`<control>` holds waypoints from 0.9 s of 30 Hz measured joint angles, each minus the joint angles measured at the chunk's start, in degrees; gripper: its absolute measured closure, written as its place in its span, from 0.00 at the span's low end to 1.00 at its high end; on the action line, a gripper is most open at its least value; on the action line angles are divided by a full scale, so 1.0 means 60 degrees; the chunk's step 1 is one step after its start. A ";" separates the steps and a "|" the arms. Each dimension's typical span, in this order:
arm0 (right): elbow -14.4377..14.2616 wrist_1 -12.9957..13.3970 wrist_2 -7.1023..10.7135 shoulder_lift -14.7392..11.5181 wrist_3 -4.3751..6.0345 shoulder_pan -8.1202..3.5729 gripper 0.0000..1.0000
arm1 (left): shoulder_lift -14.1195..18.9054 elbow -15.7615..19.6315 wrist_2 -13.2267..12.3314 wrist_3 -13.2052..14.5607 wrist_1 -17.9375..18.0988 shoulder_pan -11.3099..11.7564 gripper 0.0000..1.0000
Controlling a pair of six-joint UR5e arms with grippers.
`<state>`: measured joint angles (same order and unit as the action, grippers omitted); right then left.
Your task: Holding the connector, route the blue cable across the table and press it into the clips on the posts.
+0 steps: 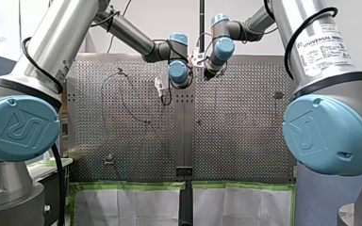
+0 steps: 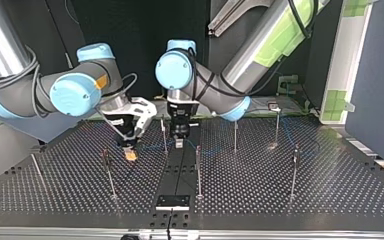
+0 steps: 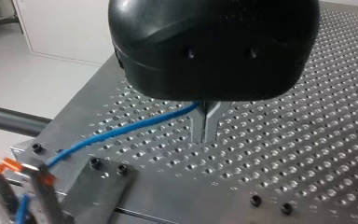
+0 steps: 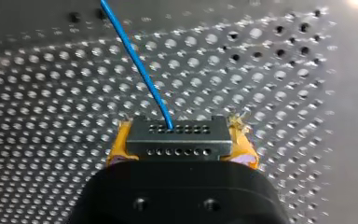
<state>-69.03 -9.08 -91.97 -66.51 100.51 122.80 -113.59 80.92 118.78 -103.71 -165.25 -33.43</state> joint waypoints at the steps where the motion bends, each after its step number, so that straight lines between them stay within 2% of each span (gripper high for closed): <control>1: -0.0059 0.0002 0.0050 0.0000 0.0003 -0.0006 1.00 | 0.0002 0.0086 -0.0032 -0.0029 0.0084 0.0015 0.96; 10: -0.0756 0.0126 0.0631 -0.0012 0.0007 -0.0167 1.00 | -0.0007 0.0773 -0.0389 -0.0297 0.0769 0.0149 0.96; 14: -0.1053 0.0227 0.0743 -0.0017 0.0023 -0.0233 1.00 | -0.0009 0.1034 -0.0549 -0.0319 0.1031 0.0216 0.94; 17: -0.1298 0.0410 0.0796 -0.0025 0.0087 -0.0288 1.00 | -0.0026 0.1251 -0.0713 -0.0324 0.1250 0.0255 0.94; 23: -0.1767 0.0855 0.0998 -0.0040 0.0356 -0.0407 1.00 | -0.0347 0.1732 -0.1121 -0.0328 0.1730 0.0302 0.94; 25: -0.1954 0.1040 0.1023 -0.0039 0.0356 -0.0442 1.00 | -0.0520 0.1916 -0.1183 -0.0351 0.1913 0.0305 0.94; 27: -0.2127 0.1214 0.1021 -0.0037 0.0275 -0.0479 1.00 | -0.0661 0.2058 -0.1210 -0.0374 0.2058 0.0312 0.94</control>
<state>-81.79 -1.80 -85.85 -66.73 102.16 119.93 -117.55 93.26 111.52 -105.96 -152.90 -31.56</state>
